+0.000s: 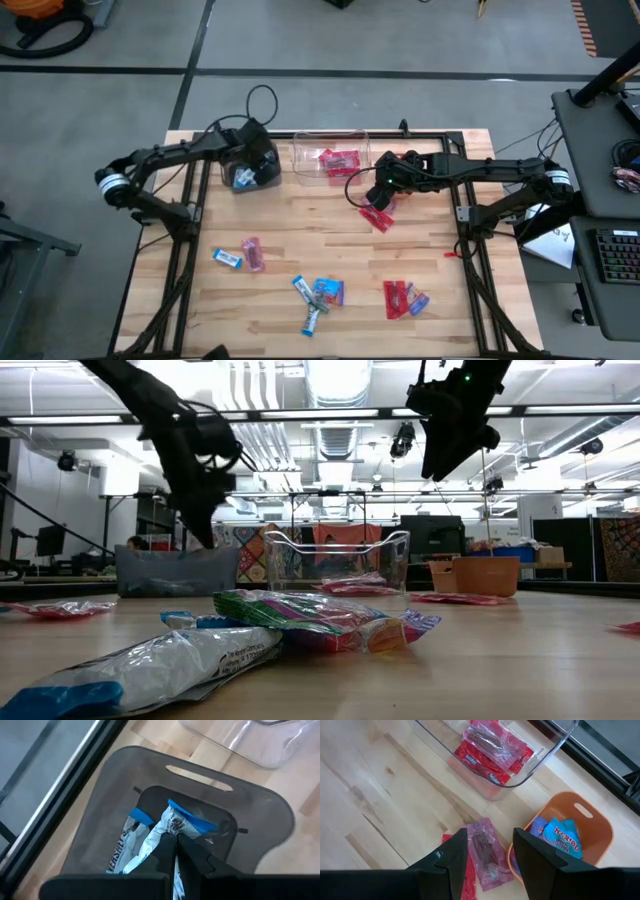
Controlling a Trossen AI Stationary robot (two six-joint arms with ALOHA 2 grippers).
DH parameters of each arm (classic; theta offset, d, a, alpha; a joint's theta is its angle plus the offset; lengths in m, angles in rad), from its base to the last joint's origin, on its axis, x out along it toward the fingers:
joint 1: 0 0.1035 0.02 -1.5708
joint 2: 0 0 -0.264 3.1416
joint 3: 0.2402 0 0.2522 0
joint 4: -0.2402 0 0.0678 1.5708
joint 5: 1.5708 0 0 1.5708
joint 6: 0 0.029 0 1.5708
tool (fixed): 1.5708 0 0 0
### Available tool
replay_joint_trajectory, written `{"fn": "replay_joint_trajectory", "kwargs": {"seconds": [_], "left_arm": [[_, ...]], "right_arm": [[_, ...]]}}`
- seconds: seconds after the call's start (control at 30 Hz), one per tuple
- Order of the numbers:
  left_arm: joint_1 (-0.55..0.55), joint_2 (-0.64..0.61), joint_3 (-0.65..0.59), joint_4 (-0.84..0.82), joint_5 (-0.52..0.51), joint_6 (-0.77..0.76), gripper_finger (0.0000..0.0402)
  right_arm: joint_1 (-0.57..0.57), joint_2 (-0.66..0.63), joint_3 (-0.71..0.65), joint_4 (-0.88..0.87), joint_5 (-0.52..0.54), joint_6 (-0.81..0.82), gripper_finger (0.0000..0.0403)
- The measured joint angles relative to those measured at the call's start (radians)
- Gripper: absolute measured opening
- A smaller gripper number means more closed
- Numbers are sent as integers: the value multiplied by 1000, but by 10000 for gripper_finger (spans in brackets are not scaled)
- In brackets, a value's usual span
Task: Sort candy
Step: Put the white chocolate into the black bin, then put the red chocolate into the transparent bin
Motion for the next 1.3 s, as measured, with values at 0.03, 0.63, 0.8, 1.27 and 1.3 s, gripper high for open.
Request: {"fn": "replay_joint_trajectory", "kwargs": {"seconds": [0.03, 0.63, 0.8, 1.27, 1.3], "left_arm": [[0, 15, 3, 7, 0, 0, 0], [0, 66, 24, 24, -15, 22, 46], [-1, 63, 24, 19, -15, 21, 87], [-157, -168, 5, -45, 28, -120, 94], [-185, -191, 0, -39, 35, -137, 93]], "right_arm": [[0, 0, 0, 0, 0, 0, 151], [0, 0, 0, 0, 0, 38, 151], [0, 0, 0, 0, -10, 38, 151], [91, 2, 19, 1, -165, 92, 151], [105, 5, 16, -1, -166, 96, 151]]}}
